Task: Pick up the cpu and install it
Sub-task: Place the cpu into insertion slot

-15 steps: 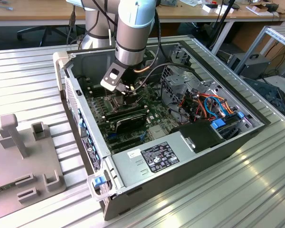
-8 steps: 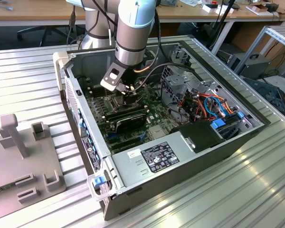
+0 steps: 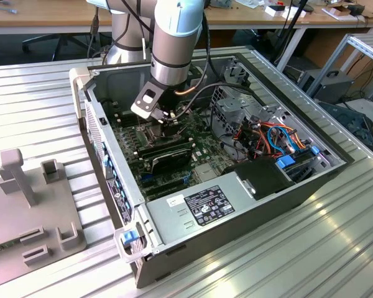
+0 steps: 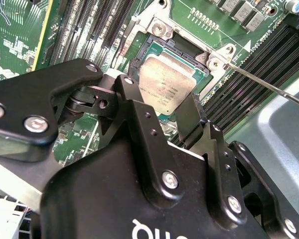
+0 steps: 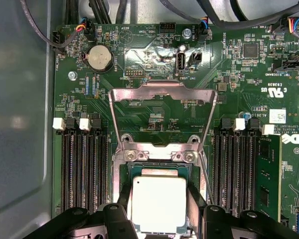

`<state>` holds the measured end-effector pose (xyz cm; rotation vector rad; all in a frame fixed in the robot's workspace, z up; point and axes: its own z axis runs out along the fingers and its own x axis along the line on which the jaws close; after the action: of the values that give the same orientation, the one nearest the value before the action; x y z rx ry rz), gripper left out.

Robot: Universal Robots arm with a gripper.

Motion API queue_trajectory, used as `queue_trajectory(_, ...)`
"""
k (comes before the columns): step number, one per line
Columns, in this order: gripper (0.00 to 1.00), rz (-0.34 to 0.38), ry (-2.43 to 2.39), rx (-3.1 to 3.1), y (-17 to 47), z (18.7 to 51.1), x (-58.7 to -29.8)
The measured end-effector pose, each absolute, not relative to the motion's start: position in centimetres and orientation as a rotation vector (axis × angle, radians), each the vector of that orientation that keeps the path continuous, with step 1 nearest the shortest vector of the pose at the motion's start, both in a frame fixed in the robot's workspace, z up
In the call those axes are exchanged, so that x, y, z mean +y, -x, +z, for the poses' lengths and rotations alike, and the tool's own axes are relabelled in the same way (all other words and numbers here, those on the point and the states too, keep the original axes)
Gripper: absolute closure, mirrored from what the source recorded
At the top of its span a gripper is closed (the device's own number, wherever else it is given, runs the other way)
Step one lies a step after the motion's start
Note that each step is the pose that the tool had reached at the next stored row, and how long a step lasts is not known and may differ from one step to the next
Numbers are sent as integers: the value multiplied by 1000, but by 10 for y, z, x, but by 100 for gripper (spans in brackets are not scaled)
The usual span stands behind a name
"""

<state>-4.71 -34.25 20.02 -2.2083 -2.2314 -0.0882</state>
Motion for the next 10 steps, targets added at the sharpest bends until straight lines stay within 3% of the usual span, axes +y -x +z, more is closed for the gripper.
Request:
queue_trajectory(8,47,-89,2208,-2231,47,200,-342)
queue_trajectory(10,39,-89,2208,-2231,47,200,-342)
